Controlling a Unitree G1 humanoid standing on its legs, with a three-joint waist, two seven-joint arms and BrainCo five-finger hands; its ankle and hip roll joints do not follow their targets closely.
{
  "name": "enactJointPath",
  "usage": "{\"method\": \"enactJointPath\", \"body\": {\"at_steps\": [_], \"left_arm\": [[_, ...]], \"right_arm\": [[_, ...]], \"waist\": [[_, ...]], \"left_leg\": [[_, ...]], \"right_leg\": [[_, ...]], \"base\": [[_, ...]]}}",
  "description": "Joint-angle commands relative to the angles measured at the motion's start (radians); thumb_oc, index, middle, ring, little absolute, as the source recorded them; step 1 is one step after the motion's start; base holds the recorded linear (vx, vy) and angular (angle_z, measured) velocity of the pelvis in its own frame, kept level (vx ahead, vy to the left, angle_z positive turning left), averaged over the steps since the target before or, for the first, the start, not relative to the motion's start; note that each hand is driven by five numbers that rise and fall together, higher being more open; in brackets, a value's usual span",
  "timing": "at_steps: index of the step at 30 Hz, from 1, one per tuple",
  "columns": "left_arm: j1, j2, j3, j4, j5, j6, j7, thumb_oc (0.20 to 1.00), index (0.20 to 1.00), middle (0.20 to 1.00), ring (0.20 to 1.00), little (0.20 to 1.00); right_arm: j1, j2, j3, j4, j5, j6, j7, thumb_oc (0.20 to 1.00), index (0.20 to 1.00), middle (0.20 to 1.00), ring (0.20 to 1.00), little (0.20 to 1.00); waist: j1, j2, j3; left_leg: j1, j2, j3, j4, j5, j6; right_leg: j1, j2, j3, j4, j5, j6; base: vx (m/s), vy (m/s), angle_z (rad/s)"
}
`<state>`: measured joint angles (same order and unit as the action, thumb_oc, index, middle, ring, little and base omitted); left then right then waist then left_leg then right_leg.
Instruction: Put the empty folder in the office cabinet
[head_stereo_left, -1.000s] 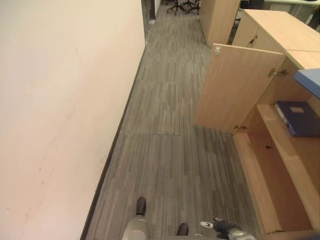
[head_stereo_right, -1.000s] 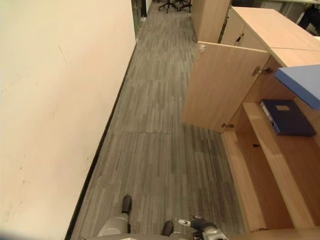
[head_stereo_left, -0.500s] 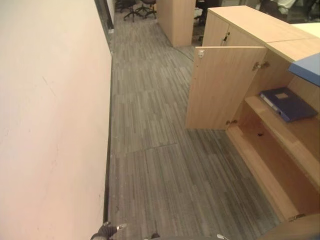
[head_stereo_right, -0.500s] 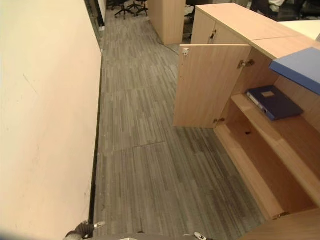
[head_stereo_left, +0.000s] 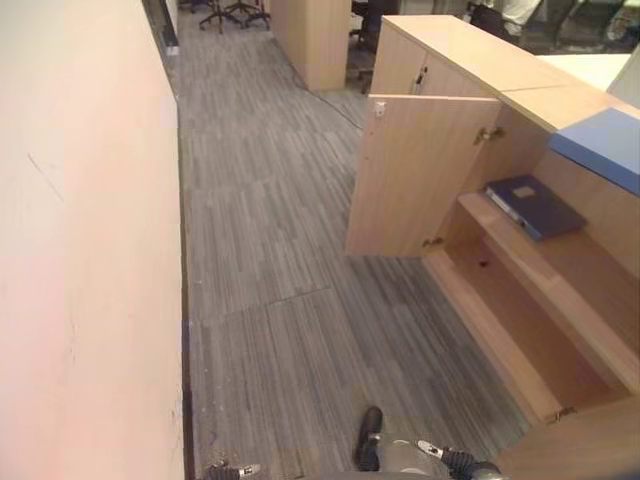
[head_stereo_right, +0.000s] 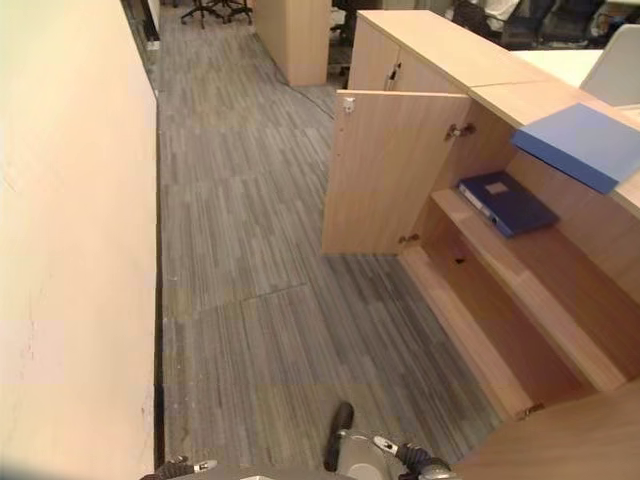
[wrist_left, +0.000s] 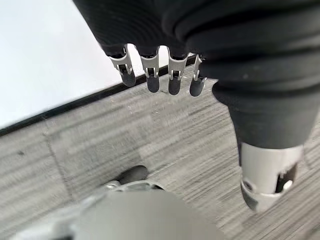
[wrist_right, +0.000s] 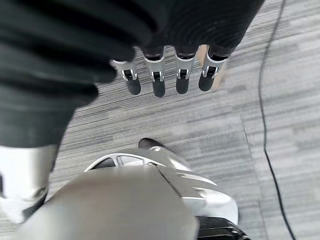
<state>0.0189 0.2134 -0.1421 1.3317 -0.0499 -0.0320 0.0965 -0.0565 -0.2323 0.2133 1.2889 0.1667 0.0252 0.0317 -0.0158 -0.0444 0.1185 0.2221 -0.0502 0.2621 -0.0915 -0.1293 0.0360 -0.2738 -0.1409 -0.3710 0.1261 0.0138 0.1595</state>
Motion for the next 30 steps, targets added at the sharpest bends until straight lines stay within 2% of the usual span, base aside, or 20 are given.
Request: {"method": "enactJointPath", "body": {"at_steps": [1,6,8,9,10,12,13,14,15,16,17,18,20,21,23,24,26,27,28,30], "left_arm": [[0.011,0.018,0.005,0.027,0.05,-0.005,-0.006,1.0,1.0,1.0,1.0,1.0],[0.014,0.015,0.017,0.033,0.036,0.003,-0.008,1.0,1.0,1.0,1.0,1.0],[0.01,0.015,-0.001,0.031,0.039,0.003,-0.017,1.0,1.0,1.0,1.0,1.0],[0.01,0.015,-0.001,0.032,0.039,0.003,-0.017,1.0,1.0,1.0,1.0,1.0],[0.005,0.017,-0.007,0.029,0.039,0.002,-0.02,1.0,1.0,1.0,1.0,1.0],[-0.007,0.02,-0.022,-0.001,0.025,-0.001,-0.018,1.0,1.0,1.0,1.0,1.0],[-0.007,0.02,-0.022,-0.001,0.025,-0.001,-0.018,1.0,1.0,1.0,1.0,1.0],[-0.016,0.024,-0.031,-0.025,0.017,-0.004,-0.012,1.0,1.0,1.0,1.0,1.0],[-0.017,0.024,-0.031,-0.026,0.017,-0.003,-0.012,1.0,1.0,1.0,1.0,1.0],[-0.041,0.029,-0.054,-0.064,0.02,-0.006,0.013,1.0,1.0,1.0,1.0,1.0],[-0.046,0.03,-0.062,-0.077,0.02,-0.008,0.021,1.0,1.0,1.0,1.0,1.0],[-0.049,0.03,-0.071,-0.09,0.027,-0.01,0.025,1.0,1.0,1.0,1.0,1.0],[-0.047,0.031,-0.075,-0.098,0.034,-0.013,0.035,1.0,1.0,1.0,1.0,1.0],[-0.041,0.031,-0.056,-0.085,0.009,-0.014,0.039,1.0,1.0,1.0,1.0,1.0],[-0.041,0.031,-0.057,-0.084,0.008,-0.015,0.039,1.0,1.0,1.0,1.0,1.0],[-0.032,0.029,-0.031,-0.059,-0.02,-0.016,0.033,1.0,1.0,1.0,1.0,1.0],[-0.02,0.024,-0.008,-0.021,-0.036,-0.015,0.03,1.0,1.0,1.0,1.0,1.0],[-0.02,0.024,-0.008,-0.021,-0.036,-0.015,0.03,1.0,1.0,1.0,1.0,1.0],[-0.013,0.023,-0.001,-0.007,-0.039,-0.012,0.026,1.0,1.0,1.0,1.0,1.0],[0.01,0.013,0.016,0.035,-0.035,-0.007,0.014,1.0,1.0,1.0,1.0,1.0]], "right_arm": [[-0.001,0.01,0.038,0.06,-0.035,-0.005,0.006,1.0,1.0,1.0,1.0,1.0],[0.0,0.004,0.051,0.065,-0.049,-0.004,0.005,1.0,1.0,1.0,1.0,1.0],[0.001,0.0,0.056,0.056,-0.043,-0.009,0.005,1.0,1.0,1.0,1.0,1.0],[0.001,0.0,0.056,0.056,-0.043,-0.009,0.005,1.0,1.0,1.0,1.0,1.0],[-0.001,-0.001,0.06,0.056,-0.044,-0.009,0.006,1.0,1.0,1.0,1.0,1.0],[0.002,0.001,0.069,0.057,-0.035,-0.009,0.003,1.0,1.0,1.0,1.0,1.0],[0.002,0.001,0.069,0.057,-0.035,-0.009,0.003,1.0,1.0,1.0,1.0,1.0],[0.002,-0.002,0.08,0.052,-0.032,-0.008,0.002,1.0,1.0,1.0,1.0,1.0],[0.001,-0.001,0.08,0.052,-0.032,-0.008,0.002,1.0,1.0,1.0,1.0,1.0],[-0.006,-0.009,0.085,0.049,-0.036,-0.004,-0.009,1.0,1.0,1.0,1.0,1.0],[-0.009,-0.012,0.088,0.049,-0.037,-0.003,-0.012,1.0,1.0,1.0,1.0,1.0],[-0.012,-0.016,0.092,0.051,-0.042,-0.001,-0.017,1.0,1.0,1.0,1.0,1.0],[-0.014,-0.022,0.087,0.054,-0.042,-0.001,-0.026,1.0,1.0,1.0,1.0,1.0],[-0.016,-0.029,0.081,0.056,-0.04,-0.005,-0.029,1.0,1.0,1.0,1.0,1.0],[-0.016,-0.029,0.081,0.056,-0.04,-0.005,-0.028,1.0,1.0,1.0,1.0,1.0],[-0.013,-0.034,0.079,0.063,-0.046,-0.006,-0.025,1.0,1.0,1.0,1.0,1.0],[-0.004,-0.034,0.079,0.076,-0.057,-0.009,-0.021,1.0,1.0,1.0,1.0,1.0],[-0.004,-0.034,0.079,0.076,-0.057,-0.009,-0.021,1.0,1.0,1.0,1.0,1.0],[0.001,-0.035,0.078,0.079,-0.062,-0.01,-0.019,1.0,1.0,1.0,1.0,1.0],[0.02,-0.034,0.065,0.087,-0.067,-0.012,-0.014,1.0,1.0,1.0,1.0,1.0]], "waist": [[0.007,-0.001,0.001],[0.005,0.007,-0.026],[-0.007,0.014,-0.041],[-0.006,0.014,-0.041],[-0.01,0.01,-0.041],[-0.017,-0.004,-0.049],[-0.017,-0.004,-0.049],[-0.008,-0.024,-0.038],[-0.01,-0.022,-0.039],[0.013,-0.04,-0.007],[0.02,-0.049,0.003],[0.028,-0.058,0.01],[0.045,-0.068,0.018],[0.06,-0.069,0.021],[0.06,-0.072,0.022],[0.076,-0.064,0.019],[0.089,-0.045,0.017],[0.087,-0.045,0.016],[0.093,-0.037,0.019],[0.086,-0.014,-0.004]], "left_leg": [[-0.041,-0.014,-0.058,0.004,-0.014,-0.012],[-0.004,0.02,-0.066,0.004,-0.038,-0.024],[0.041,0.08,-0.045,0.021,-0.052,-0.051],[0.041,0.08,-0.045,0.022,-0.053,-0.051],[0.038,0.099,-0.035,0.059,-0.067,-0.061],[0.024,0.16,-0.013,0.207,-0.035,-0.089],[0.023,0.162,-0.013,0.21,-0.037,-0.09],[-0.05,0.2,-0.017,0.429,0.032,-0.085],[-0.061,0.207,-0.021,0.447,0.024,-0.089],[-0.186,0.231,-0.071,0.687,0.102,-0.073],[-0.233,0.233,-0.078,0.726,0.106,-0.059],[-0.284,0.225,-0.087,0.734,0.087,-0.044],[-0.351,0.2,-0.104,0.658,0.06,-0.027],[-0.391,0.165,-0.146,0.547,0.065,-0.034],[-0.385,0.161,-0.143,0.537,0.069,-0.033],[-0.416,0.102,-0.219,0.357,0.141,-0.05],[-0.421,0.076,-0.316,0.231,0.21,-0.077],[-0.422,0.075,-0.317,0.228,0.213,-0.077],[-0.434,0.061,-0.353,0.207,0.232,-0.08],[-0.358,0.067,-0.389,0.08,0.246,-0.086]], "right_leg": [[0.14,0.024,-0.054,-0.213,0.195,0.028],[0.16,0.046,-0.056,-0.208,0.181,0.012],[0.172,0.08,-0.038,-0.161,0.111,-0.023],[0.172,0.081,-0.037,-0.16,0.11,-0.023],[0.18,0.087,-0.03,-0.152,0.093,-0.03],[0.227,0.124,-0.001,-0.148,0.056,-0.059],[0.227,0.125,-0.001,-0.149,0.056,-0.06],[0.269,0.139,0.022,-0.155,0.038,-0.087],[0.267,0.143,0.019,-0.156,0.038,-0.09],[0.305,0.159,0.034,-0.16,0.013,-0.128],[0.318,0.157,0.043,-0.161,0.005,-0.134],[0.328,0.152,0.055,-0.162,-0.002,-0.138],[0.349,0.137,0.085,-0.163,-0.008,-0.131],[0.363,0.128,0.112,-0.176,-0.011,-0.123],[0.365,0.125,0.113,-0.177,-0.011,-0.122],[0.372,0.124,0.141,-0.181,-0.011,-0.123],[0.395,0.135,0.171,-0.184,-0.025,-0.123],[0.393,0.135,0.169,-0.184,-0.025,-0.123],[0.403,0.138,0.184,-0.182,-0.03,-0.125],[0.407,0.148,0.2,-0.181,-0.043,-0.124]], "base": [[0.22,-0.116,0.2],[0.24,-0.139,0.19],[0.33,-0.228,-0.09],[0.24,-0.195,-0.09],[0.23,-0.224,-0.22],[0.29,-0.285,-0.29],[0.23,-0.275,-0.23],[0.12,-0.184,-0.29],[0.18,-0.376,-0.39],[0.07,-0.25,-0.48],[0.1,-0.263,-0.42],[0.05,-0.063,-0.41],[0.11,0.034,-0.4],[0.12,0.062,-0.72],[0.06,0.061,-0.93],[0.11,0.117,-0.54],[0.15,0.108,-0.27],[0.12,0.064,-0.42],[0.11,0.065,-0.55],[0.24,0.169,-0.86]]}}
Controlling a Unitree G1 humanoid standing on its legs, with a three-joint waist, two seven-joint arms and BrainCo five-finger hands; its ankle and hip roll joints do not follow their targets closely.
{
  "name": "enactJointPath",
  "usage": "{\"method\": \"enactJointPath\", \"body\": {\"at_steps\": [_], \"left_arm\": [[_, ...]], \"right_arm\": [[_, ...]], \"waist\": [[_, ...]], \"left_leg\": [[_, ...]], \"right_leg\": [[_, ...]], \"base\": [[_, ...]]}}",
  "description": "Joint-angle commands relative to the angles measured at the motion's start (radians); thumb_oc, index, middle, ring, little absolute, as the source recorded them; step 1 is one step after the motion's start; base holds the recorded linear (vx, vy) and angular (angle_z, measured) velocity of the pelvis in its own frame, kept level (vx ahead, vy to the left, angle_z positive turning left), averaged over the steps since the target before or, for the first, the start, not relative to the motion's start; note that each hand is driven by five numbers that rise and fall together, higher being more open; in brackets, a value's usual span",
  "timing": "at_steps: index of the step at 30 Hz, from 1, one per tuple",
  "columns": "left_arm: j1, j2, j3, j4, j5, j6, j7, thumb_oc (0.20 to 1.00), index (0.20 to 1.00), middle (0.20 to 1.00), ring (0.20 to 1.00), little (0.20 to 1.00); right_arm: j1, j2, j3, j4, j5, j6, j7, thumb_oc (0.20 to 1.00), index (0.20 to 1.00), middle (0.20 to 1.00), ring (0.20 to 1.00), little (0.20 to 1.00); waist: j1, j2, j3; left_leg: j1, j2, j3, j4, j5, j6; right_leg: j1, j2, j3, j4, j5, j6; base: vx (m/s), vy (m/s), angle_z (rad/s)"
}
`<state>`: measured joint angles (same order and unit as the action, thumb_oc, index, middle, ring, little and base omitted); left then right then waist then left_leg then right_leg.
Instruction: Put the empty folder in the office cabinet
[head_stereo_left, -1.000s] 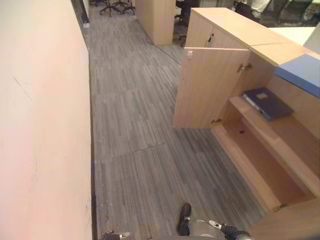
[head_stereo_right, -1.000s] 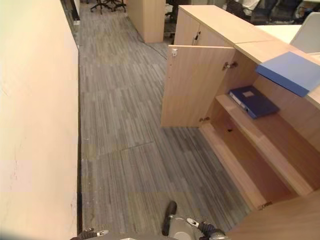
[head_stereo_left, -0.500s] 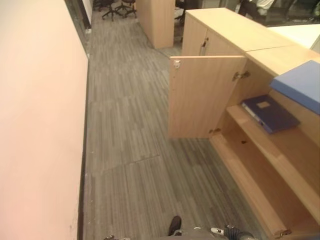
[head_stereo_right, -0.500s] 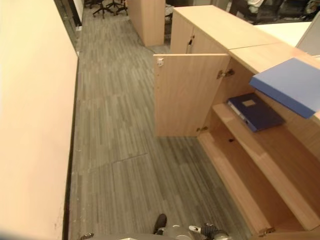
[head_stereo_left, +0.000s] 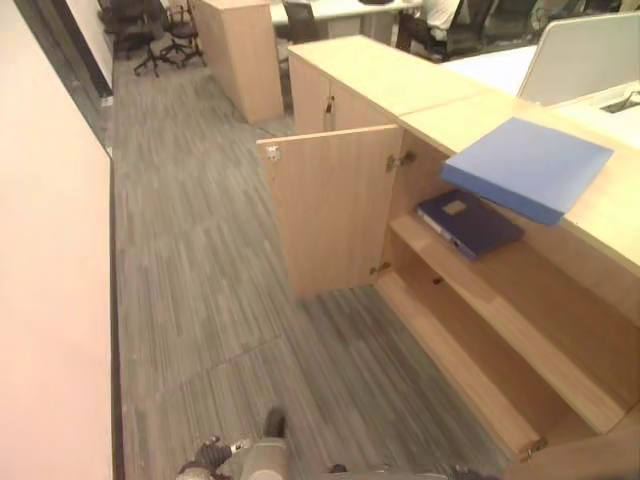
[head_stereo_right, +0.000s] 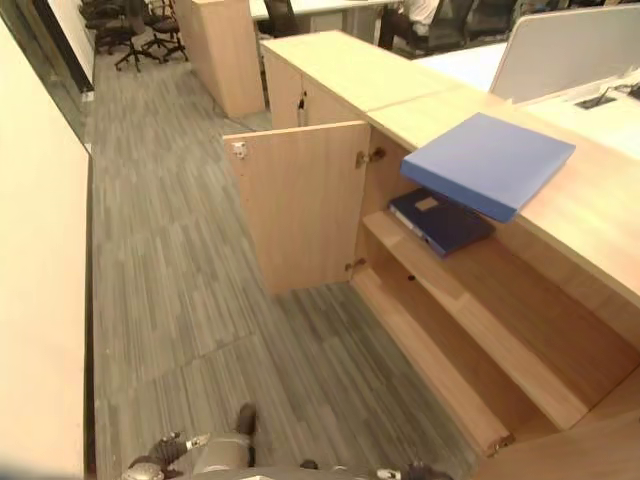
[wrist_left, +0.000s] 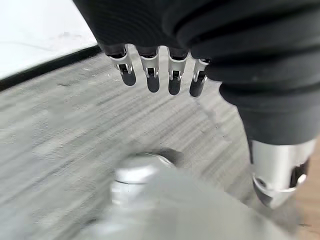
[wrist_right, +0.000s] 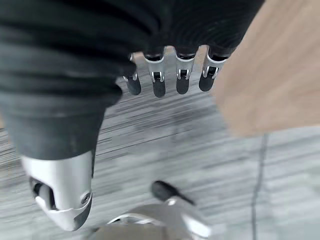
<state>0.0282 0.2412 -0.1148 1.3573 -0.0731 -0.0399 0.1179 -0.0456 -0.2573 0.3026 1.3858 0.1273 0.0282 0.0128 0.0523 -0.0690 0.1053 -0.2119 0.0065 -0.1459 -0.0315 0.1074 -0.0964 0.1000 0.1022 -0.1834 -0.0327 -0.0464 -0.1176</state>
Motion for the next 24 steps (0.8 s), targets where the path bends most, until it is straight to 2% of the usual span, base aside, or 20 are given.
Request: {"method": "enactJointPath", "body": {"at_steps": [1,5,10,14,19,21,22,23,24], "left_arm": [[0.008,-0.015,-0.008,0.014,-0.01,0.001,-0.01,1.0,1.0,1.0,1.0,1.0],[0.017,-0.017,0.002,0.014,-0.014,-0.001,-0.019,1.0,1.0,1.0,1.0,1.0],[0.007,-0.013,-0.01,0.0,-0.003,-0.002,-0.021,1.0,1.0,1.0,1.0,1.0],[-0.014,-0.013,-0.053,-0.017,0.029,-0.003,-0.029,1.0,1.0,1.0,1.0,1.0],[-0.029,-0.017,-0.073,-0.005,0.042,0.001,-0.059,1.0,1.0,1.0,1.0,1.0],[-0.029,-0.017,-0.071,-0.001,0.037,0.005,-0.068,1.0,1.0,1.0,1.0,1.0],[-0.026,-0.015,-0.065,0.0,0.028,0.009,-0.07,1.0,1.0,1.0,1.0,1.0],[-0.021,-0.018,-0.058,0.004,0.016,0.013,-0.078,1.0,1.0,1.0,1.0,1.0],[-0.016,-0.019,-0.055,0.01,0.013,0.015,-0.085,1.0,1.0,1.0,1.0,1.0]], "right_arm": [[0.014,-0.01,-0.03,-0.01,-0.026,-0.015,0.004,1.0,1.0,1.0,1.0,1.0],[0.032,-0.003,-0.045,-0.004,-0.02,-0.014,0.009,1.0,1.0,1.0,1.0,1.0],[0.033,0.003,-0.048,-0.003,-0.021,-0.009,0.014,1.0,1.0,1.0,1.0,1.0],[0.02,0.005,-0.054,-0.028,-0.008,-0.01,0.018,1.0,1.0,1.0,1.0,1.0],[0.001,0.005,-0.085,-0.047,0.03,-0.01,0.026,1.0,1.0,1.0,1.0,1.0],[-0.006,0.002,-0.101,-0.054,0.052,-0.011,0.028,1.0,1.0,1.0,1.0,1.0],[-0.014,-0.001,-0.106,-0.059,0.062,-0.012,0.027,1.0,1.0,1.0,1.0,1.0],[-0.022,0.001,-0.113,-0.07,0.082,-0.02,0.028,1.0,1.0,1.0,1.0,1.0],[-0.027,0.005,-0.114,-0.075,0.088,-0.022,0.029,1.0,1.0,1.0,1.0,1.0]], "waist": [[0.014,0.012,0.003],[-0.004,0.021,-0.018],[-0.016,0.032,-0.027],[-0.038,0.049,-0.036],[-0.067,0.081,-0.028],[-0.074,0.092,-0.011],[-0.074,0.099,0.004],[-0.069,0.113,0.009],[-0.065,0.115,0.012]], "left_leg": [[0.09,0.01,0.025,0.014,0.008,0.047],[0.155,-0.003,0.049,-0.044,-0.005,0.064],[0.191,-0.026,0.076,-0.056,-0.035,0.088],[0.219,-0.047,0.13,-0.056,-0.079,0.113],[0.246,-0.063,0.2,-0.056,-0.12,0.139],[0.264,-0.07,0.234,-0.056,-0.132,0.153],[0.275,-0.068,0.258,-0.056,-0.138,0.158],[0.296,-0.054,0.301,-0.056,-0.159,0.15],[0.309,-0.05,0.332,-0.056,-0.169,0.145]], "right_leg": [[0.034,-0.097,0.015,-0.027,0.016,0.155],[0.034,-0.108,0.038,-0.038,0.014,0.166],[0.03,-0.127,0.068,-0.02,0.011,0.183],[0.006,-0.164,0.104,0.013,0.016,0.219],[-0.078,-0.211,0.123,0.175,0.018,0.251],[-0.146,-0.245,0.116,0.305,0.091,0.255],[-0.181,-0.268,0.077,0.372,0.126,0.248],[-0.208,-0.314,-0.041,0.431,0.1,0.236],[-0.207,-0.339,-0.105,0.426,0.085,0.239]], "base": [[0.24,0.192,-0.81],[0.13,0.122,-0.26],[0.11,0.143,-0.29],[0.09,0.191,-0.43],[0.06,0.172,-0.52],[0.03,0.176,-0.44],[0.07,0.228,-0.54],[0.12,0.208,-1.17],[0.15,0.142,-1.19]]}}
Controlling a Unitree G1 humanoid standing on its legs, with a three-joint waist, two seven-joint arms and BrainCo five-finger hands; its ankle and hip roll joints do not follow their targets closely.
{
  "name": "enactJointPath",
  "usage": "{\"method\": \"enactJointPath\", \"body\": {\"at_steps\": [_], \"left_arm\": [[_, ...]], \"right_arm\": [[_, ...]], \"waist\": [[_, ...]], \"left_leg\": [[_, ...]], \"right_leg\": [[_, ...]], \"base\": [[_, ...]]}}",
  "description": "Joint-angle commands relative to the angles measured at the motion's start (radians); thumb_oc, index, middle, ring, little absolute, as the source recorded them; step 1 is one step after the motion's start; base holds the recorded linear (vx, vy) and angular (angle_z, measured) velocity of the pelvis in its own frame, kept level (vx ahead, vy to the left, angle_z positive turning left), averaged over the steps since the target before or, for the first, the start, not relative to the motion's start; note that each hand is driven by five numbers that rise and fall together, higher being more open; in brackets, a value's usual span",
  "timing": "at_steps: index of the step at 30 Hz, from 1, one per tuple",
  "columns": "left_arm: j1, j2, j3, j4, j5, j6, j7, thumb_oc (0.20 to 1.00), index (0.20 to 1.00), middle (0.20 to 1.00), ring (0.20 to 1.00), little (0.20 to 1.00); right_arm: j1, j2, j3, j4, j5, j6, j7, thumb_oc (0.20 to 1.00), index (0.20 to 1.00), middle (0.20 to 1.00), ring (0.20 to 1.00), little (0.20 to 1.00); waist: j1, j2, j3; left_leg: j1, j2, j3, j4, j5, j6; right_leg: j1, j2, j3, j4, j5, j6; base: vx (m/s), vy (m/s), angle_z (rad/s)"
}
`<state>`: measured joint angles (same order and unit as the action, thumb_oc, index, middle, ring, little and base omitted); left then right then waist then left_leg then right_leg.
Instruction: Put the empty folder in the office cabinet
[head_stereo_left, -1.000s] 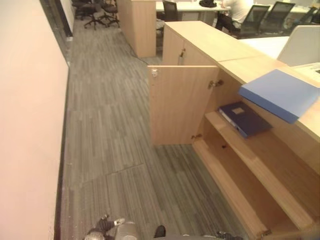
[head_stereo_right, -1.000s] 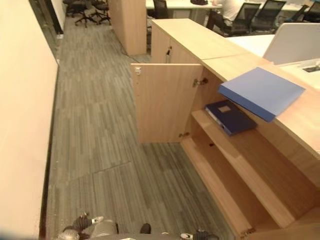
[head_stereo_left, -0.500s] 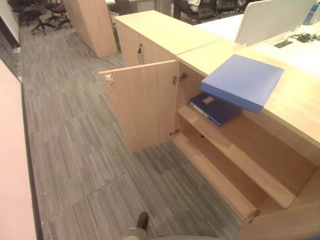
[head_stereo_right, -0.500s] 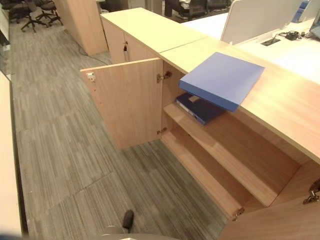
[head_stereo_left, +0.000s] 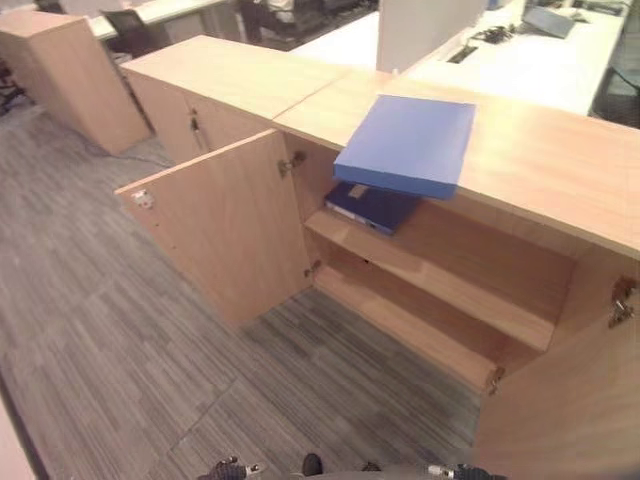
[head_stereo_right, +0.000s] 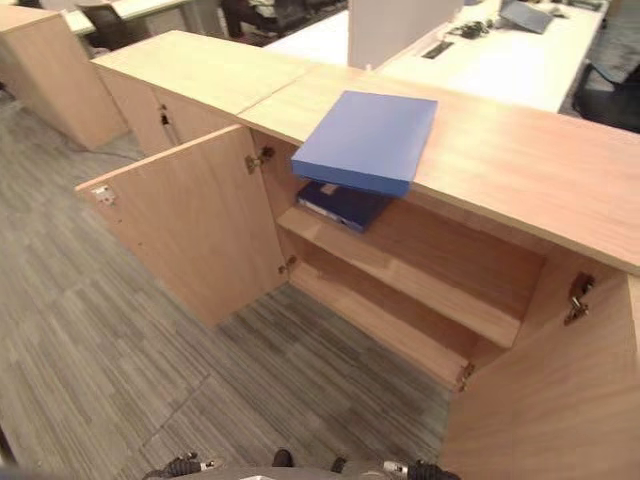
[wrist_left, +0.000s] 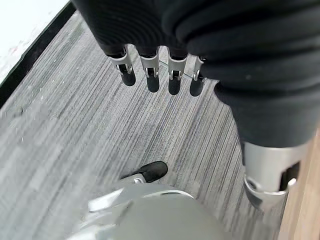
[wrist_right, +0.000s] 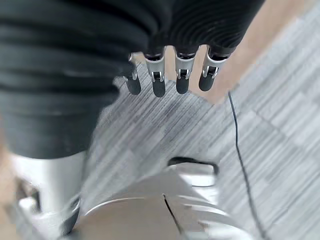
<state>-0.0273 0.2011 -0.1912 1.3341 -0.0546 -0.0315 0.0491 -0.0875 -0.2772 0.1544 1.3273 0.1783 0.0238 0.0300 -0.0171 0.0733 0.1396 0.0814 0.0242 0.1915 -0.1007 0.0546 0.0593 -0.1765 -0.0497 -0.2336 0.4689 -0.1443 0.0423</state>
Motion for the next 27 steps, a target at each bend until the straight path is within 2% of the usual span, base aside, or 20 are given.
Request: {"method": "enactJointPath", "body": {"at_steps": [1,2,3,4,6,7,12,14,16,18,20,21,22,24,26,27], "left_arm": [[0.041,0.021,0.021,0.038,-0.001,0.008,-0.019,1.0,1.0,1.0,1.0,1.0],[0.042,0.019,0.017,0.043,0.007,0.01,-0.02,1.0,1.0,1.0,1.0,1.0],[0.041,0.018,0.013,0.043,0.011,0.013,-0.023,1.0,1.0,1.0,1.0,1.0],[0.035,0.018,0.013,0.04,0.025,0.018,-0.029,1.0,1.0,1.0,1.0,1.0],[0.033,0.018,0.009,0.039,0.038,0.021,-0.035,1.0,1.0,1.0,1.0,1.0],[0.027,0.017,0.01,0.037,0.041,0.019,-0.041,1.0,1.0,1.0,1.0,1.0],[0.038,0.004,0.013,0.051,0.045,0.024,-0.042,1.0,1.0,1.0,1.0,1.0],[0.04,0.002,0.01,0.058,0.047,0.026,-0.043,1.0,1.0,1.0,1.0,1.0],[0.04,0.005,0.011,0.052,0.038,0.026,-0.04,1.0,1.0,1.0,1.0,1.0],[0.04,0.011,0.015,0.044,0.02,0.027,-0.034,1.0,1.0,1.0,1.0,1.0],[0.037,0.017,0.023,0.027,-0.009,0.027,-0.03,1.0,1.0,1.0,1.0,1.0],[0.035,0.019,0.029,0.014,-0.029,0.023,-0.021,1.0,1.0,1.0,1.0,1.0],[0.031,0.018,0.031,0.006,-0.056,0.02,-0.017,1.0,1.0,1.0,1.0,1.0],[0.032,0.016,0.028,0.002,-0.057,0.016,-0.016,1.0,1.0,1.0,1.0,1.0],[0.033,0.016,0.022,-0.004,-0.055,0.016,-0.018,1.0,1.0,1.0,1.0,1.0],[0.033,0.016,0.022,-0.004,-0.055,0.016,-0.018,1.0,1.0,1.0,1.0,1.0]], "right_arm": [[0.011,0.026,0.036,-0.019,0.038,-0.018,0.011,1.0,1.0,1.0,1.0,1.0],[0.005,0.026,0.042,-0.021,0.037,-0.017,0.013,1.0,1.0,1.0,1.0,1.0],[-0.002,0.029,0.052,-0.025,0.034,-0.015,0.014,1.0,1.0,1.0,1.0,1.0],[-0.012,0.033,0.069,-0.033,0.029,-0.011,0.015,1.0,1.0,1.0,1.0,1.0],[-0.011,0.032,0.069,-0.032,0.026,-0.009,0.015,1.0,1.0,1.0,1.0,1.0],[-0.012,0.031,0.069,-0.032,0.03,-0.007,0.017,1.0,1.0,1.0,1.0,1.0],[0.01,0.042,0.087,-0.011,0.024,-0.005,0.014,1.0,1.0,1.0,1.0,1.0],[0.011,0.037,0.086,-0.012,0.038,-0.007,0.009,1.0,1.0,1.0,1.0,1.0],[0.009,0.036,0.086,-0.012,0.049,-0.01,0.008,1.0,1.0,1.0,1.0,1.0],[0.006,0.036,0.09,-0.01,0.059,-0.009,0.006,1.0,1.0,1.0,1.0,1.0],[0.003,0.032,0.097,-0.01,0.066,-0.006,0.003,1.0,1.0,1.0,1.0,1.0],[0.001,0.027,0.098,-0.014,0.066,-0.006,-0.002,1.0,1.0,1.0,1.0,1.0],[-0.001,0.024,0.104,-0.013,0.067,-0.003,-0.002,1.0,1.0,1.0,1.0,1.0],[-0.002,0.02,0.109,-0.011,0.059,0.0,-0.003,1.0,1.0,1.0,1.0,1.0],[-0.002,0.014,0.112,-0.008,0.052,-0.001,-0.003,1.0,1.0,1.0,1.0,1.0],[-0.002,0.014,0.112,-0.008,0.052,-0.001,-0.003,1.0,1.0,1.0,1.0,1.0]], "waist": [[0.007,-0.027,-0.024],[0.007,-0.026,-0.024],[0.004,-0.029,-0.022],[0.002,-0.044,-0.019],[-0.003,-0.048,-0.017],[-0.007,-0.059,-0.019],[-0.004,-0.076,-0.052],[-0.011,-0.082,-0.067],[-0.014,-0.092,-0.068],[-0.01,-0.106,-0.063],[0.006,-0.119,-0.042],[0.022,-0.122,-0.026],[0.033,-0.134,-0.012],[0.037,-0.142,-0.01],[0.048,-0.152,-0.01],[0.049,-0.153,-0.009]], "left_leg": [[0.019,-0.06,0.016,0.013,-0.121,-0.016],[0.022,-0.05,0.04,0.013,-0.126,-0.02],[0.029,-0.046,0.055,0.013,-0.132,-0.022],[0.049,-0.048,0.082,0.013,-0.155,-0.028],[0.058,-0.046,0.089,0.013,-0.161,-0.031],[0.066,-0.049,0.085,0.013,-0.17,-0.033],[0.109,-0.032,0.091,0.013,-0.193,-0.038],[0.126,0.0,0.106,0.049,-0.213,-0.049],[0.112,0.033,0.124,0.147,-0.25,-0.059],[0.071,0.082,0.141,0.308,-0.247,-0.074],[-0.023,0.141,0.12,0.568,-0.206,-0.081],[-0.078,0.157,0.085,0.686,-0.155,-0.084],[-0.155,0.174,0.052,0.754,-0.131,-0.069],[-0.187,0.183,0.046,0.738,-0.142,-0.06],[-0.205,0.184,0.023,0.623,-0.147,-0.053],[-0.201,0.182,0.026,0.618,-0.145,-0.053]], "right_leg": [[0.073,-0.193,-0.102,-0.118,0.183,0.081],[0.065,-0.192,-0.144,-0.165,0.183,0.085],[0.044,-0.164,-0.179,-0.221,0.194,0.086],[0.015,-0.123,-0.244,-0.348,0.253,0.116],[0.015,-0.111,-0.263,-0.401,0.265,0.121],[0.048,-0.089,-0.263,-0.478,0.264,0.12],[0.101,-0.049,-0.241,-0.517,0.26,0.101],[0.122,-0.025,-0.219,-0.511,0.235,0.087],[0.136,-0.012,-0.199,-0.496,0.207,0.069],[0.169,0.005,-0.179,-0.499,0.184,0.044],[0.205,0.029,-0.161,-0.502,0.159,0.002],[0.22,0.042,-0.155,-0.504,0.144,-0.019],[0.239,0.044,-0.144,-0.508,0.13,-0.03],[0.246,0.039,-0.136,-0.51,0.127,-0.026],[0.258,0.025,-0.108,-0.518,0.129,-0.01],[0.259,0.023,-0.107,-0.518,0.13,-0.009]], "base": [[0.1,0.019,-1.18],[0.11,-0.046,-0.86],[0.17,-0.122,-1.41],[0.15,-0.11,-1.49],[0.12,-0.104,-0.93],[0.16,-0.127,-0.19],[0.23,-0.145,-0.06],[0.26,-0.174,-0.03],[0.19,-0.174,-0.09],[0.17,-0.215,-0.16],[0.11,-0.26,-0.46],[0.08,-0.247,-0.59],[0.05,-0.151,-0.47],[0.05,-0.013,-0.41],[0.09,0.066,-0.57],[0.08,0.074,-0.55]]}}
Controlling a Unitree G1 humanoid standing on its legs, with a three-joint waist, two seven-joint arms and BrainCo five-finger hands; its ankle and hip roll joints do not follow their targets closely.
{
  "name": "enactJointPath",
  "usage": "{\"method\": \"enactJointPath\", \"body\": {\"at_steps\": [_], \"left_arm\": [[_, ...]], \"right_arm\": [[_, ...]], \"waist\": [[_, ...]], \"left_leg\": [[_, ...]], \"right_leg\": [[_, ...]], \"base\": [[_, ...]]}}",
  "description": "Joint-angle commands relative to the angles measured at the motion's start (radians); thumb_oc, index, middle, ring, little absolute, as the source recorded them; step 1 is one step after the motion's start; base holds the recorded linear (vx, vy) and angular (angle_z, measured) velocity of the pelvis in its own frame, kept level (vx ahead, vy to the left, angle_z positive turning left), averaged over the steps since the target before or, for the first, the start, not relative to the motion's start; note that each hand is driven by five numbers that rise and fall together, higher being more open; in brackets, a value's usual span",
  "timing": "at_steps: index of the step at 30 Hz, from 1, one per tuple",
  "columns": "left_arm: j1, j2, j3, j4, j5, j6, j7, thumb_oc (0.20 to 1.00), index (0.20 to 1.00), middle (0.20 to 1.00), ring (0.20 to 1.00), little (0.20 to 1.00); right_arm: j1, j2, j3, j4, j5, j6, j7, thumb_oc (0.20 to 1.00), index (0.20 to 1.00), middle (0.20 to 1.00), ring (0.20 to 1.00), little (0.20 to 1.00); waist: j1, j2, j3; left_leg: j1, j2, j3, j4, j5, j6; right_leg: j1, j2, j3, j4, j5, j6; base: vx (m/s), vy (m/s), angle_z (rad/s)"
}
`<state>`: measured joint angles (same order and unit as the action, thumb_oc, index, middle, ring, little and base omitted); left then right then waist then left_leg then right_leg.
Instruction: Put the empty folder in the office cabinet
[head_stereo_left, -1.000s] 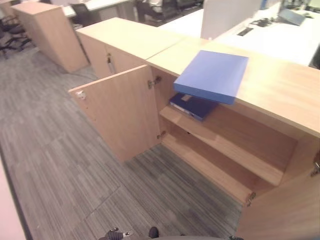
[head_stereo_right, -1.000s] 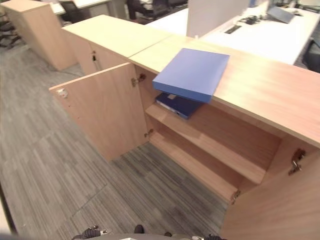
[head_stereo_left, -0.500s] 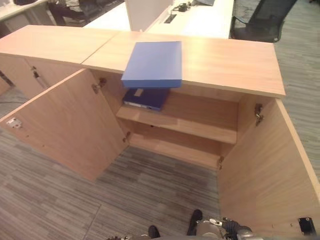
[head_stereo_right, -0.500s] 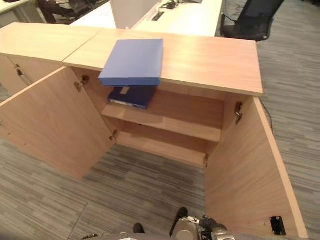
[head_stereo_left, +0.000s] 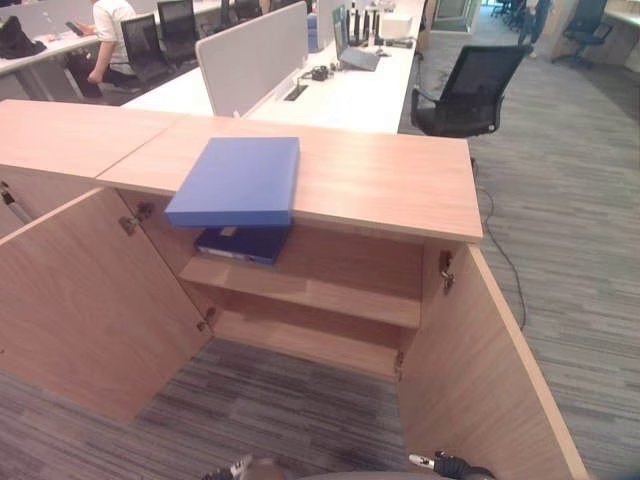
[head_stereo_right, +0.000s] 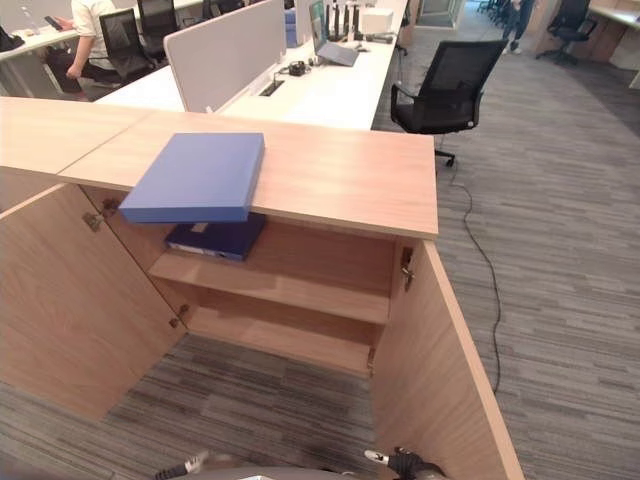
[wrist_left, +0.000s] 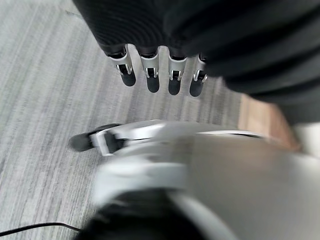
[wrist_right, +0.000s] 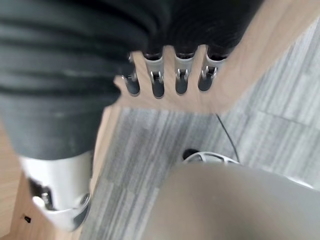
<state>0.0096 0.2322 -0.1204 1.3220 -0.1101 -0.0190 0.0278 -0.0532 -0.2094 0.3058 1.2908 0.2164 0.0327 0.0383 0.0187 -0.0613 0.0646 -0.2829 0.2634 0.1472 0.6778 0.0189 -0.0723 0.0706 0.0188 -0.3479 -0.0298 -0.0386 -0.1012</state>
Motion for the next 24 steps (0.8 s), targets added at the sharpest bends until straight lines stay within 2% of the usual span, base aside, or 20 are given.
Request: {"method": "enactJointPath", "body": {"at_steps": [1,2,3,4,7,10,11,14,15,17,21,24], "left_arm": [[-0.004,-0.015,-0.052,0.005,-0.002,-0.002,0.007,1.0,1.0,1.0,1.0,1.0],[-0.011,-0.013,-0.063,-0.013,-0.011,-0.011,0.012,1.0,1.0,1.0,1.0,1.0],[-0.011,-0.013,-0.063,-0.013,-0.011,-0.011,0.012,1.0,1.0,1.0,1.0,1.0],[-0.022,-0.018,-0.078,-0.023,-0.017,-0.017,0.013,1.0,1.0,1.0,1.0,1.0],[-0.031,-0.033,-0.09,-0.023,-0.02,-0.022,0.009,1.0,1.0,1.0,1.0,1.0],[-0.034,-0.041,-0.103,-0.039,-0.022,-0.026,0.002,1.0,1.0,1.0,1.0,1.0],[-0.034,-0.041,-0.103,-0.039,-0.022,-0.026,0.002,1.0,1.0,1.0,1.0,1.0],[-0.04,-0.041,-0.111,-0.062,-0.031,-0.034,0.005,1.0,1.0,1.0,1.0,1.0],[-0.045,-0.037,-0.111,-0.082,-0.036,-0.036,0.01,1.0,1.0,1.0,1.0,1.0],[-0.05,-0.032,-0.112,-0.103,-0.04,-0.041,0.015,1.0,1.0,1.0,1.0,1.0],[-0.053,-0.019,-0.103,-0.144,-0.04,-0.044,0.029,1.0,1.0,1.0,1.0,1.0],[-0.035,-0.005,-0.082,-0.219,-0.058,-0.045,0.037,1.0,1.0,1.0,1.0,1.0]], "right_arm": [[-0.037,-0.058,-0.038,0.03,0.01,-0.012,-0.014,1.0,1.0,1.0,1.0,1.0],[-0.036,-0.069,-0.032,0.031,-0.001,-0.017,-0.015,1.0,1.0,1.0,1.0,1.0],[-0.036,-0.069,-0.032,0.031,-0.001,-0.017,-0.015,1.0,1.0,1.0,1.0,1.0],[-0.038,-0.078,-0.037,0.029,-0.004,-0.02,-0.017,1.0,1.0,1.0,1.0,1.0],[-0.028,-0.084,-0.054,0.037,-0.009,-0.021,-0.012,1.0,1.0,1.0,1.0,1.0],[-0.02,-0.086,-0.067,0.046,-0.018,-0.015,-0.011,1.0,1.0,1.0,1.0,1.0],[-0.02,-0.086,-0.067,0.046,-0.018,-0.015,-0.011,1.0,1.0,1.0,1.0,1.0],[-0.02,-0.083,-0.077,0.047,-0.017,-0.012,-0.013,1.0,1.0,1.0,1.0,1.0],[-0.022,-0.079,-0.087,0.047,-0.013,-0.01,-0.014,1.0,1.0,1.0,1.0,1.0],[-0.025,-0.075,-0.096,0.044,-0.008,-0.008,-0.017,1.0,1.0,1.0,1.0,1.0],[-0.031,-0.065,-0.111,0.041,0.004,-0.006,-0.018,1.0,1.0,1.0,1.0,1.0],[-0.035,-0.057,-0.128,0.038,0.019,-0.004,-0.02,1.0,1.0,1.0,1.0,1.0]], "waist": [[0.018,-0.022,0.067],[0.035,-0.006,0.062],[0.036,-0.007,0.063],[0.036,0.01,0.06],[0.021,0.045,0.034],[0.017,0.06,0.017],[0.017,0.06,0.017],[0.017,0.065,0.007],[0.017,0.067,0.004],[0.018,0.069,0.003],[0.023,0.072,0.002],[0.038,0.077,0.009]], "left_leg": [[0.161,-0.059,0.051,-0.227,-0.096,0.07],[0.181,-0.072,-0.057,-0.509,0.007,0.017],[0.185,-0.072,-0.056,-0.515,0.01,0.017],[0.175,-0.072,-0.121,-0.599,0.074,-0.002],[0.227,-0.075,-0.132,-0.66,0.056,-0.023],[0.26,-0.114,-0.123,-0.682,0.028,-0.012],[0.262,-0.114,-0.122,-0.683,0.028,-0.011],[0.296,-0.16,-0.101,-0.716,0.005,0.01],[0.308,-0.195,-0.093,-0.73,-0.012,0.032],[0.315,-0.227,-0.082,-0.742,-0.026,0.05],[0.333,-0.283,-0.07,-0.765,-0.046,0.082],[0.345,-0.309,-0.053,-0.765,-0.066,0.101]], "right_leg": [[0.017,-0.052,0.02,-0.024,0.025,0.141],[0.032,-0.056,0.061,-0.026,0.013,0.155],[0.033,-0.057,0.061,-0.026,0.012,0.155],[0.031,-0.067,0.075,-0.016,0.009,0.156],[0.042,-0.091,0.074,-0.013,0.003,0.175],[0.051,-0.134,0.082,-0.018,0.021,0.198],[0.051,-0.134,0.083,-0.018,0.021,0.198],[0.046,-0.176,0.096,-0.023,0.044,0.227],[0.033,-0.207,0.107,-0.018,0.058,0.247],[0.02,-0.235,0.111,-0.006,0.071,0.263],[-0.007,-0.287,0.111,0.025,0.096,0.288],[-0.032,-0.324,0.077,0.079,0.112,0.295]], "base": [[0.19,0.208,-0.55],[0.19,0.204,-0.61],[0.2,0.3,-0.65],[0.1,0.21,-0.54],[0.16,0.28,-0.27],[0.15,0.299,-0.09],[0.09,0.215,-0.09],[0.1,0.333,-0.05],[0.09,0.439,-0.25],[0.06,0.376,-0.09],[0.03,0.294,-0.11],[0.02,0.223,-0.15]]}}
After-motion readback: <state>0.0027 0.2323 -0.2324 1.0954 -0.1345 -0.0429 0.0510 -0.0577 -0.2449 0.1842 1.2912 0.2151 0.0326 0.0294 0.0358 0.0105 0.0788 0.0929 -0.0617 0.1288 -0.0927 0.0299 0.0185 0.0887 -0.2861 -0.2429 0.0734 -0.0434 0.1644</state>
